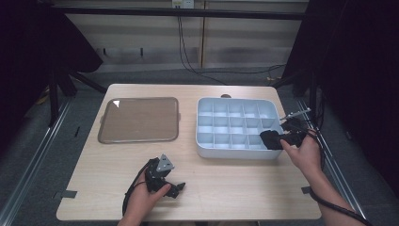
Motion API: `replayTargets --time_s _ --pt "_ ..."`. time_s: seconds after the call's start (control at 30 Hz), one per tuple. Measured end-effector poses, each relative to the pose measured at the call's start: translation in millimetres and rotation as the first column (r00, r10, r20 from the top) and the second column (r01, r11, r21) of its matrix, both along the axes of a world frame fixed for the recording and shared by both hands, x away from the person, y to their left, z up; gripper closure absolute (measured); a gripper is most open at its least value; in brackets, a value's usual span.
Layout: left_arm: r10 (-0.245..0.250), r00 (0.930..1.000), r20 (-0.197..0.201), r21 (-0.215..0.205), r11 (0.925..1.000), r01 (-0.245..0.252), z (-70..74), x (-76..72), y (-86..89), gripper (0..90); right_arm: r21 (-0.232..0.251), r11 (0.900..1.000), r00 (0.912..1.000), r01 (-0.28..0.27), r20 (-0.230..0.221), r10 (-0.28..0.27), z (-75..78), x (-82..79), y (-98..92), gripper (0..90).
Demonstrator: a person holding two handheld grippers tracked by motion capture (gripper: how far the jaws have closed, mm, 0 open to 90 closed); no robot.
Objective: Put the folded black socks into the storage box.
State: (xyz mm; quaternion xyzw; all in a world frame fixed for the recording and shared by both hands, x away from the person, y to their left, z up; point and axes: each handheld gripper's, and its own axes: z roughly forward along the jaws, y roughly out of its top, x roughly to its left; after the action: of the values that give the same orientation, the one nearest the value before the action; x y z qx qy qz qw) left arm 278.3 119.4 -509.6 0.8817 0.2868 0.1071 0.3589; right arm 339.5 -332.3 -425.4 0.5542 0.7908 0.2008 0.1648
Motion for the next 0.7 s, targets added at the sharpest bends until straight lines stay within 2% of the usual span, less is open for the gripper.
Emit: replayTargets --time_s 0.1,0.27,0.7 --pt "-0.002 1.0 0.001 0.001 1.0 0.002 0.1 0.2 0.0 0.0 -0.01 1.0 1.0 0.006 -0.003 -0.006 0.3 0.3 1.6 71.2" --pt "-0.001 1.0 -0.002 -0.001 1.0 0.001 -0.1 0.1 -0.2 0.0 0.017 1.0 0.9999 0.008 0.015 -0.009 0.2 -1.4 -1.2 69.8" --pt "0.001 1.0 -0.005 -0.006 1.0 -0.001 -0.3 0.1 -0.6 0.0 0.021 1.0 0.9994 0.003 0.034 -0.004 12.1 -1.7 -2.4 62.4"
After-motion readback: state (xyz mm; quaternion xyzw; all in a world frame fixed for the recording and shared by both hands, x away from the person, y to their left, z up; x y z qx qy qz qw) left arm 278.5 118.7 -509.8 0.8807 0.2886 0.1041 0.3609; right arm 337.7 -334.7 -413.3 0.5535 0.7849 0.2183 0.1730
